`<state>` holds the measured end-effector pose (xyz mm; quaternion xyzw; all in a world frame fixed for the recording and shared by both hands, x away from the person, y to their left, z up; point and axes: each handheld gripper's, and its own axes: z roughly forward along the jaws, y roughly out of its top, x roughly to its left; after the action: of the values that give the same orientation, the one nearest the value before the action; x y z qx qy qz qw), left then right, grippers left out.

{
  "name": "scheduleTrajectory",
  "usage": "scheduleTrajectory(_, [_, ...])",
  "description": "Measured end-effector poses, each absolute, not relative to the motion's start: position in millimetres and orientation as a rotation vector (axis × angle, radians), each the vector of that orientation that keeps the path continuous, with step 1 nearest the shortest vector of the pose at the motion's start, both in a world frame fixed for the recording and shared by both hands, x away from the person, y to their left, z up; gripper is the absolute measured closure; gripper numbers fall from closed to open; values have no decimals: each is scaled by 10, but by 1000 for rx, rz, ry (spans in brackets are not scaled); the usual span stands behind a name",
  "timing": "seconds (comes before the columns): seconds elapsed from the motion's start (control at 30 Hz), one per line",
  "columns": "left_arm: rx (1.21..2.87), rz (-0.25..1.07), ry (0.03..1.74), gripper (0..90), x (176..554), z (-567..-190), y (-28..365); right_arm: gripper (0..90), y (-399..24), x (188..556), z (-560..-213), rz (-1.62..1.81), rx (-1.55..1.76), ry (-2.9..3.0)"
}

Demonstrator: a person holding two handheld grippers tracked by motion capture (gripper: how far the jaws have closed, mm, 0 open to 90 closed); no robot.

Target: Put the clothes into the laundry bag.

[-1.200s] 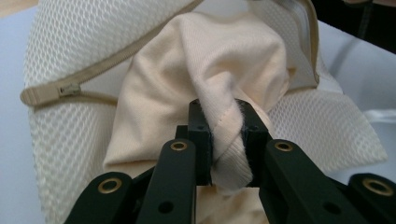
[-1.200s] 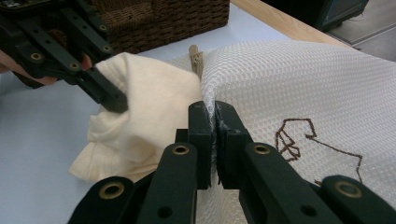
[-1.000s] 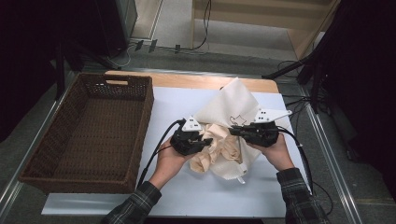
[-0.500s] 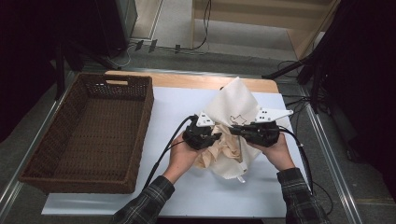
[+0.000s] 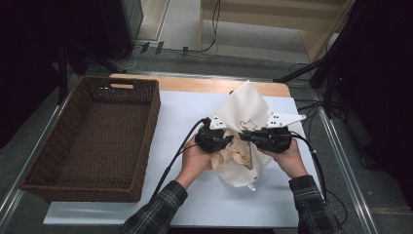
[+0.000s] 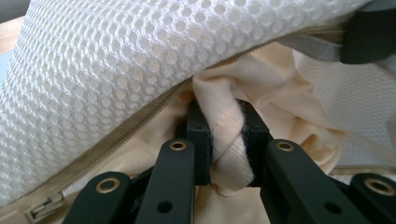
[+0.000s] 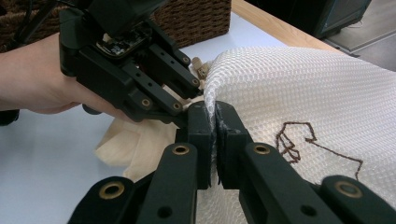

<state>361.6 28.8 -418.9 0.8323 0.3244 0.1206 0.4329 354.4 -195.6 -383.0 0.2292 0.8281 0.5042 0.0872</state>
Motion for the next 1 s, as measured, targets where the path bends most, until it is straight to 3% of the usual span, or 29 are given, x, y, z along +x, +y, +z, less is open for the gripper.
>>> scheduleTrajectory(0.7, [2065, 394, 834, 777, 3788, -4281, 154, 876, -1919, 3541, -3861, 1485, 692, 2480])
scheduleTrajectory(1.0, [2081, 349, 810, 643, 3722, -4222, 213, 871, -1912, 3557, -3878, 1502, 687, 2502])
